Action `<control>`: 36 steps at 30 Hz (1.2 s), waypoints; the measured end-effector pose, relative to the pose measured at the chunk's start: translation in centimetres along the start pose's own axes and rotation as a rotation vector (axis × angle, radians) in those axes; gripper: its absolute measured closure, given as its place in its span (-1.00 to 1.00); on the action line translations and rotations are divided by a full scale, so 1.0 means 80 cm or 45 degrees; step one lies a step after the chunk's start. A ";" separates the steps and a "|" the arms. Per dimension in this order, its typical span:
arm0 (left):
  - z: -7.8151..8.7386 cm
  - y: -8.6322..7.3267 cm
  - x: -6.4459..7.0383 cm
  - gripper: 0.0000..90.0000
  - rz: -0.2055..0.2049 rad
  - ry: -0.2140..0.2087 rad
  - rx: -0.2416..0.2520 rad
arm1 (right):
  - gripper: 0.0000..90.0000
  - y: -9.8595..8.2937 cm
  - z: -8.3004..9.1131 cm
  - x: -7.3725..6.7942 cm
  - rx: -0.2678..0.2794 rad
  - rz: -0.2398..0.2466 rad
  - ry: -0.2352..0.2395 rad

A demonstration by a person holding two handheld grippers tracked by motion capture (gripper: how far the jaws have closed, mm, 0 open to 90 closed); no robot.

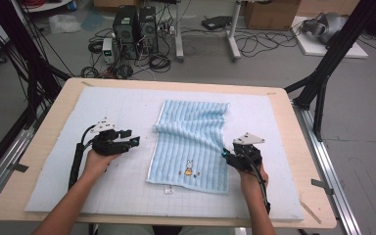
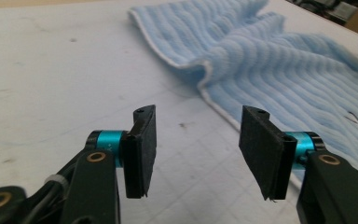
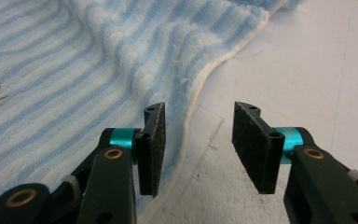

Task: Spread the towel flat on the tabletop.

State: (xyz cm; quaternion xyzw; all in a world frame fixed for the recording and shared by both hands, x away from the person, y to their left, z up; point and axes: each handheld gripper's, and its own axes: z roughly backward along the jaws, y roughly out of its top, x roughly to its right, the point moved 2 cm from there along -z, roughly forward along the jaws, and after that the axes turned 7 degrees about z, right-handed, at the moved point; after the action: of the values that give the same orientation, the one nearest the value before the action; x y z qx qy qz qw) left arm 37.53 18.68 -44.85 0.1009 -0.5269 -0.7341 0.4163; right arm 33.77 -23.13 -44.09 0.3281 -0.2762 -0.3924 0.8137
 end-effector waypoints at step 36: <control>-0.021 -0.039 0.095 0.89 -0.281 -0.358 -0.417 | -0.25 0.005 0.004 -0.001 0.099 -0.069 0.030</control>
State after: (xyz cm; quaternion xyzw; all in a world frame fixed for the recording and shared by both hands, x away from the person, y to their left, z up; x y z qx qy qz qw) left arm 32.14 12.41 -46.07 -0.0142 -0.4395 -0.8575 0.2671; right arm 33.68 -22.98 -43.56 0.3716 -0.2728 -0.3994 0.7925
